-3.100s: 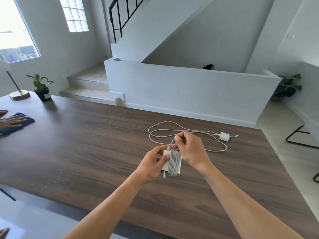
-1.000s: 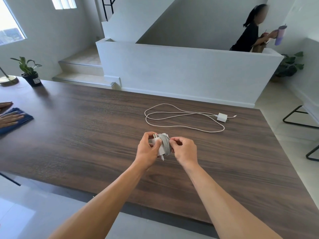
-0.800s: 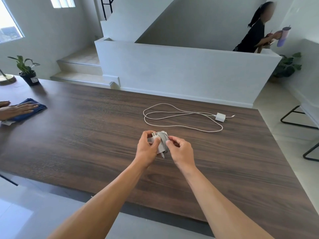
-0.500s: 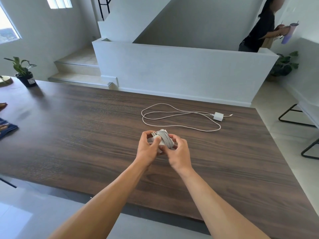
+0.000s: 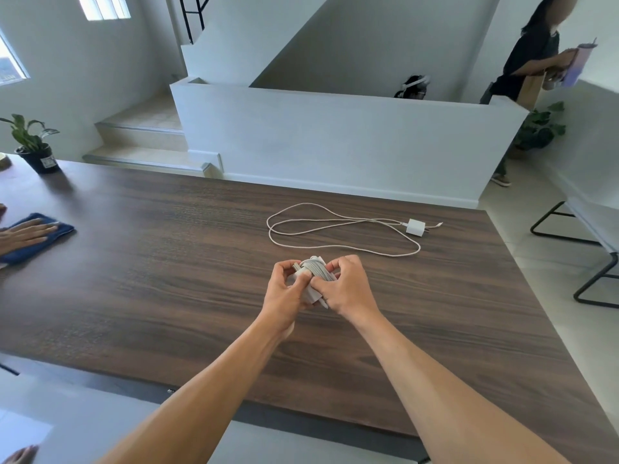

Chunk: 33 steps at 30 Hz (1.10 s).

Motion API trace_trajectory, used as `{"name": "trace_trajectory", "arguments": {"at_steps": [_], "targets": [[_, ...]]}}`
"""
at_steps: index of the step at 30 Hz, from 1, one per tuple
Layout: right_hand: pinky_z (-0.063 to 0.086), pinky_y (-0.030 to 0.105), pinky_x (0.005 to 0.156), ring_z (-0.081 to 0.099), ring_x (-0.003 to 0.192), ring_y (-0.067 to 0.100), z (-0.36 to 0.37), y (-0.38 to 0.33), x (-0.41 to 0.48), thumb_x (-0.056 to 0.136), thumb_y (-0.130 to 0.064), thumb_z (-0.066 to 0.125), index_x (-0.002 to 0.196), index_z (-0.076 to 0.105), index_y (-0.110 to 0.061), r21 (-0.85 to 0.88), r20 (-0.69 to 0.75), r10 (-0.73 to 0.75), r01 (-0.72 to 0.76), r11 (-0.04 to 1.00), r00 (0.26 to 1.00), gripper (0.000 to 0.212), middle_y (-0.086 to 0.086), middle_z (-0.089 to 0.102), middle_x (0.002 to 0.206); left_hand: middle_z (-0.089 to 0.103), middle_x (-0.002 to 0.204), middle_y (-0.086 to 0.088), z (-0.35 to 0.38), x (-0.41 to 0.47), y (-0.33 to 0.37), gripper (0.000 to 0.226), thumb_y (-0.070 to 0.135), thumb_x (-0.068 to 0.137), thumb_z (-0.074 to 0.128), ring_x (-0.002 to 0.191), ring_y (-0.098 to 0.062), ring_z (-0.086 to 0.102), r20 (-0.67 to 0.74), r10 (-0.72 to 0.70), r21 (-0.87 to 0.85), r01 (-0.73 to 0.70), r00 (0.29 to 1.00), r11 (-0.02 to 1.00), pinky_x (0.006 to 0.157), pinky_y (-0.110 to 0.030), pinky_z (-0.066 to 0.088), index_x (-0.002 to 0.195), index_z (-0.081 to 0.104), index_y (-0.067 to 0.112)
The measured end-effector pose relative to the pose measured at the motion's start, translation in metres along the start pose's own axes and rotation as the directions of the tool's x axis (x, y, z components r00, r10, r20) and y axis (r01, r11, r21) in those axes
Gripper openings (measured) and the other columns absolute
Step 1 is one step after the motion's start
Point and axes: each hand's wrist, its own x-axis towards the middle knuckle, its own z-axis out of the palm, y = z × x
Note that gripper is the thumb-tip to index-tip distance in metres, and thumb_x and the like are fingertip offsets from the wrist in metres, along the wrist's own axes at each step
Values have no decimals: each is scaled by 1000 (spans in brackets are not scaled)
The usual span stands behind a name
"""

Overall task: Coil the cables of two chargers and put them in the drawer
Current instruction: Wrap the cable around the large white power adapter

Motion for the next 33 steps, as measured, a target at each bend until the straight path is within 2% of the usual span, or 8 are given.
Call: {"name": "trace_trajectory", "arguments": {"at_steps": [2, 6, 9, 14, 18, 22, 27, 33], "targets": [[36, 9, 59, 48, 75, 3, -3, -1, 3, 74, -30, 75, 90, 58, -8, -12, -4, -12, 12, 1000, 1000, 32, 0, 48, 105, 59, 112, -11, 3, 0, 0, 22, 13, 94, 58, 79, -17, 65, 19, -15, -16, 15, 1000, 1000, 59, -37, 55, 113, 47, 14], [41, 16, 71, 54, 88, 10, -4, 7, -2, 76, -32, 74, 98, 53, -17, 62, -8, -23, 24, 998, 1000, 34, 1, 55, 107, 59, 109, -8, 10, 0, 5, 26, 9, 93, 59, 81, -18, 65, 25, -31, -72, 32, 999, 997, 58, -36, 56, 116, 46, 11], [44, 13, 70, 56, 88, 6, -4, 12, -11, 73, -36, 81, 110, 47, -18, 184, 96, -5, -12, 983, 995, 53, -3, 57, 103, 61, 106, -4, 14, -1, 5, 30, 10, 92, 61, 81, -18, 65, -3, -84, -134, 83, 996, 987, 59, -36, 56, 119, 46, 12], [39, 19, 76, 53, 98, 17, -1, 25, -11, 67, -25, 84, 108, 44, -17, 106, 39, -2, -2, 994, 999, 57, 3, 52, 110, 63, 104, 4, 12, -6, -4, 28, 15, 91, 64, 72, -10, 61, 79, -168, -70, 173, 983, 982, 75, -38, 51, 115, 49, 19], [35, 17, 84, 49, 104, 17, -10, 30, -10, 70, -22, 82, 114, 48, -14, -3, 76, -85, 85, 996, 994, 56, 1, 42, 112, 59, 112, -4, -1, -7, -7, 21, 9, 90, 63, 77, -13, 62, 192, -161, -1, 164, 968, 986, 82, -37, 49, 106, 53, 19], [27, 10, 76, 42, 100, 11, -20, 33, -11, 72, -23, 80, 113, 47, -12, -82, 133, -153, 165, 983, 979, 54, 1, 41, 114, 53, 126, -12, -8, -7, -4, 43, -10, 85, 61, 102, -24, 63, 300, -70, 6, 71, 951, 997, 88, -43, 57, 122, 52, 12], [30, 14, 81, 44, 104, 11, -20, 32, -11, 73, -21, 78, 116, 47, -16, -124, 236, -162, 195, 973, 958, 53, -4, 40, 117, 53, 106, -5, -12, -11, 7, 66, -14, 81, 66, 78, -15, 65, 358, -2, 296, -111, 934, 949, 75, -23, 56, 133, 47, 22], [33, 18, 87, 42, 105, 9, -21, 30, -11, 73, -21, 78, 113, 43, -20, -157, 337, -171, 234, 960, 926, 53, -6, 36, 120, 44, 115, -5, -19, -9, 2, 74, -1, 77, 76, 98, -20, 65, 410, 61, 495, -279, 910, 823, 92, -33, 54, 123, 46, 48]]}}
